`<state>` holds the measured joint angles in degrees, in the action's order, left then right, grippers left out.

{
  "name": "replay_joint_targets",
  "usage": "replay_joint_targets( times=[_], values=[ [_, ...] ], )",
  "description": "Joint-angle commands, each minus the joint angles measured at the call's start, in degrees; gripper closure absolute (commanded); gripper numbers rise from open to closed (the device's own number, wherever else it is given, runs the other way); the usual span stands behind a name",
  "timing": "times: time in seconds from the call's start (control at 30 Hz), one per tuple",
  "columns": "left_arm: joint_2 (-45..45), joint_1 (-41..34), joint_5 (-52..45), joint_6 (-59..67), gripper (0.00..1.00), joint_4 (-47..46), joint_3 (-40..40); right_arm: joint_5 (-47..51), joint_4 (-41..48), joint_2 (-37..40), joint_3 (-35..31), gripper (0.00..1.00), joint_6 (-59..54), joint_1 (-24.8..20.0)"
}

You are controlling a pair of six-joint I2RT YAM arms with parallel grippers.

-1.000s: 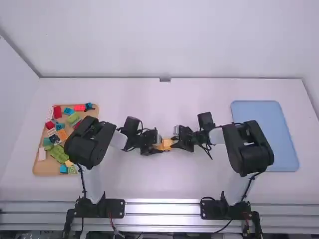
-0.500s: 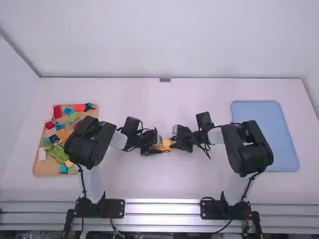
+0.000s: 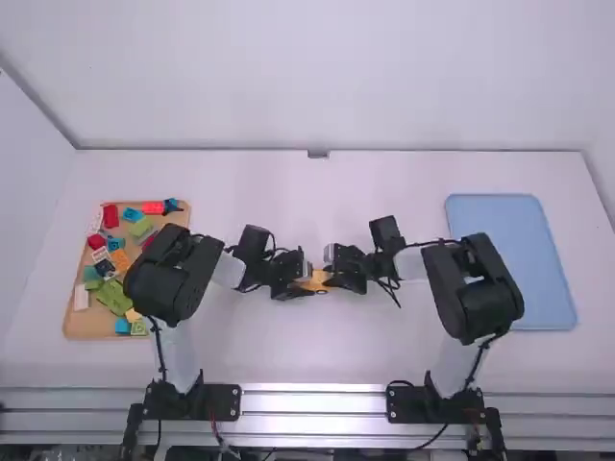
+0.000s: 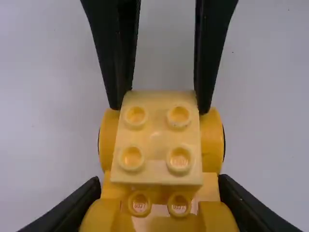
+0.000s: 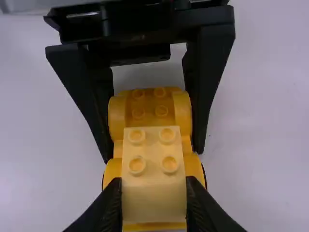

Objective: Assemble lego blocks to make yellow taxi

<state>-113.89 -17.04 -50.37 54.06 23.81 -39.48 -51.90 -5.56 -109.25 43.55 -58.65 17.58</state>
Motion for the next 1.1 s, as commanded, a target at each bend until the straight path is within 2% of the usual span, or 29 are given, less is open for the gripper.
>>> replay_joint_targets(
  times=[0.0, 0.17, 0.23, 0.3, 0.37, 0.53, 0.63, 0.67, 0.7, 0.83, 0.93, 1.07],
  values=[
    [-0.6, -0.2, 0.5, -0.6, 0.75, -0.9, 0.5, 0.5, 0.4, 0.8, 0.7, 0.82, 0.3, -1.5],
    [-0.6, -0.2, 0.5, -0.6, 0.75, -0.9, 0.5, 0.5, 0.7, 0.8, 0.7, 0.82, 0.1, -1.9],
    [-0.6, -0.2, 0.5, -0.6, 0.74, -0.9, 0.5, 0.7, 0.7, 0.8, 0.7, 0.76, 0.1, -1.8],
    [-0.6, -0.2, 0.5, -0.6, 0.75, -0.9, 0.5, 0.5, 0.9, 0.8, 0.7, 0.59, 0.1, -1.8],
    [-0.6, -0.2, 0.5, -0.6, 0.74, -0.9, 0.5, -0.6, -0.4, 0.8, 0.7, 0.49, 0.5, -1.9],
    [-0.6, -0.2, 0.5, -0.6, 0.75, -0.9, 0.5, -9.0, -2.6, 4.4, 0.7, 0.38, -0.9, -3.9],
    [-0.6, -0.2, 0.5, -0.6, 0.74, -0.9, 0.5, -12.4, -3.1, 6.7, 0.7, 0.37, -1.9, -4.5],
    [-0.6, -0.2, 0.5, -0.6, 0.75, -0.9, 0.5, -12.4, -3.3, 7.1, 0.7, 0.39, -1.7, -4.4],
    [-0.6, -0.2, 0.5, -0.6, 0.74, -0.9, 0.5, -11.1, -3.6, 7.4, 0.8, 0.56, -1.8, -3.8],
    [-0.6, -0.2, 0.5, -0.6, 0.75, -1.1, 0.5, -6.2, -3.4, 6.8, 0.8, 0.97, 0.9, -1.9],
    [-0.6, -0.2, 0.5, -0.6, 0.75, -1.0, 0.5, -2.4, -3.3, 4.6, 0.8, 1.0, 3.3, 0.7],
    [-0.6, -0.2, 0.5, -0.6, 0.75, -1.1, 0.5, -1.4, -3.0, 2.4, 1.2, 1.0, 5.4, 1.3]
  ],
)
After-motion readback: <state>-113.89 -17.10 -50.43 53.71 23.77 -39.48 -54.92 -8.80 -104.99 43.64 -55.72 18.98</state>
